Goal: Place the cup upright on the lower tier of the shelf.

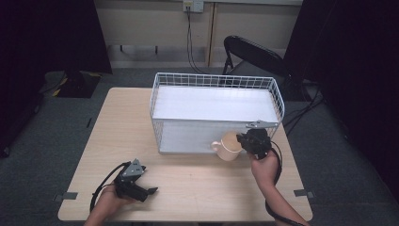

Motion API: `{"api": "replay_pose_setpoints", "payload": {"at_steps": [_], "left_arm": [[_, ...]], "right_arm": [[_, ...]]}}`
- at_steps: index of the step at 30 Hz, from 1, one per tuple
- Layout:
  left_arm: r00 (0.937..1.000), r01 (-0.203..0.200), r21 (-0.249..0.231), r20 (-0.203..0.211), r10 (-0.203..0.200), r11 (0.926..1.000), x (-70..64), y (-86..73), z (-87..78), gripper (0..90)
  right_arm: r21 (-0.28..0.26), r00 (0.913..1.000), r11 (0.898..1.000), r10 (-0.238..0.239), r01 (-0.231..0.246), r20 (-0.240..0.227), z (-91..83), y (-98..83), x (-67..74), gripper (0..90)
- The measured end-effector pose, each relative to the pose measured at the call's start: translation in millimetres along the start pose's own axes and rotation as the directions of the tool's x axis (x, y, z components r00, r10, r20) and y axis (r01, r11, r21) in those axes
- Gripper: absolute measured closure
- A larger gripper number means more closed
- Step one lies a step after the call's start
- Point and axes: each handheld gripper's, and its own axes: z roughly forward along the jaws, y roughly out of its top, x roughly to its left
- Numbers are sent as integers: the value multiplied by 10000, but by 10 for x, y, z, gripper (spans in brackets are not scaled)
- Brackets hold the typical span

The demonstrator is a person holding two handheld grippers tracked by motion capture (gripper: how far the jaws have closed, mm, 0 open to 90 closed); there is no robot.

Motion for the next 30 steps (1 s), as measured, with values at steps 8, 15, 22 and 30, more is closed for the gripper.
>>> {"api": "replay_pose_setpoints", "payload": {"at_steps": [8,15,22,30], "left_arm": [[10000,4,-3,-1,-4,10000,0,0,0,50],[10000,3,-1,1,-3,10000,0,0,0,50],[10000,2,0,0,-2,10000,0,0,0,50],[10000,-1,0,-1,1,10000,0,0,0,50]], "right_arm": [[-183,9989,9998,103,-95,451,19,-27,-23,823],[-159,9978,9999,57,-46,663,46,-42,-26,823],[-154,9957,9998,130,-116,915,74,-79,-55,822],[-252,9945,9994,275,-251,1013,97,-91,-75,821]]}}
